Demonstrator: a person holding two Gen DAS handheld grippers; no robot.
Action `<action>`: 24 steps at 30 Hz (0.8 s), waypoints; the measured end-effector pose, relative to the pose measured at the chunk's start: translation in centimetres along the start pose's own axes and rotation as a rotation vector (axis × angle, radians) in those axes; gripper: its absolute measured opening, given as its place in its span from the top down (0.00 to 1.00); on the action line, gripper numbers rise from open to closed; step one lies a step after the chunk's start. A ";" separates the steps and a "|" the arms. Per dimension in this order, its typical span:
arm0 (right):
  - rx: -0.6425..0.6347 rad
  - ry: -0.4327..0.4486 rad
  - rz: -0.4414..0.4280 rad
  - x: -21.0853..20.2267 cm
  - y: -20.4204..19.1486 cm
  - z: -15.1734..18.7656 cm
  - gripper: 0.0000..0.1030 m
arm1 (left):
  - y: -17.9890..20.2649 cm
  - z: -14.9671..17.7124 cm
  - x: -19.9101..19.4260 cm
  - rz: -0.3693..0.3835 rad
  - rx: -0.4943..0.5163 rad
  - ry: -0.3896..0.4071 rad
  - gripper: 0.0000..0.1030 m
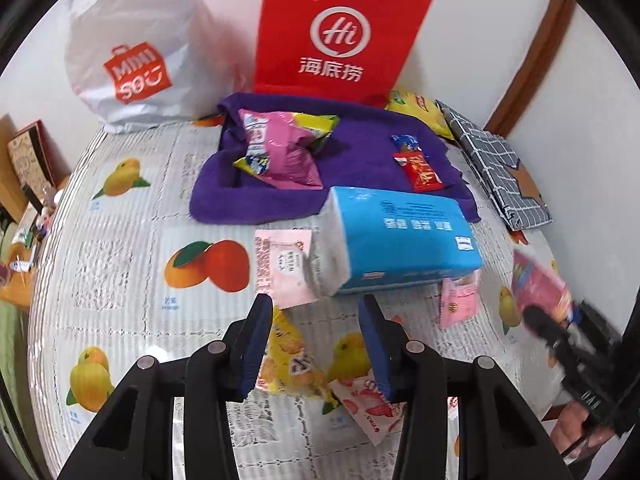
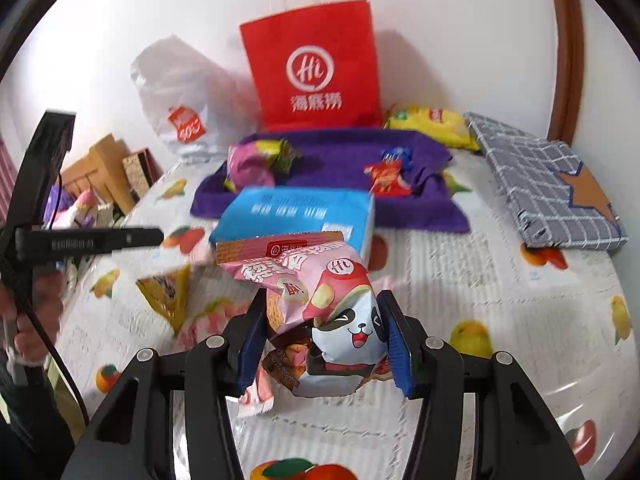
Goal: Organize snacks
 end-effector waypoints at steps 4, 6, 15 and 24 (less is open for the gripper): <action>-0.018 0.026 0.022 -1.4 0.3 -1.5 0.49 | 1.0 0.1 -0.1 -0.011 0.042 -0.011 0.56; -0.010 0.035 0.008 -1.9 0.3 -1.8 0.49 | 1.0 0.4 0.2 -0.025 0.048 -0.011 0.48; 0.015 0.044 0.016 -1.6 0.5 -0.6 0.49 | -1.0 3.3 2.9 -0.046 -0.017 -0.037 0.31; 0.045 0.007 0.013 -0.6 0.9 1.8 0.49 | -1.8 5.9 5.7 -0.056 -0.018 -0.079 0.31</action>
Point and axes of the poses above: each gripper's, at about its wrist camera, not at the fingertips, and x roughly the way its jaws point, y to its right, z to its underside, the point moved 7 cm from there along x, roughly the way its jaws point, and after that the axes turned 9 degrees about -z, right-handed, at the moved point
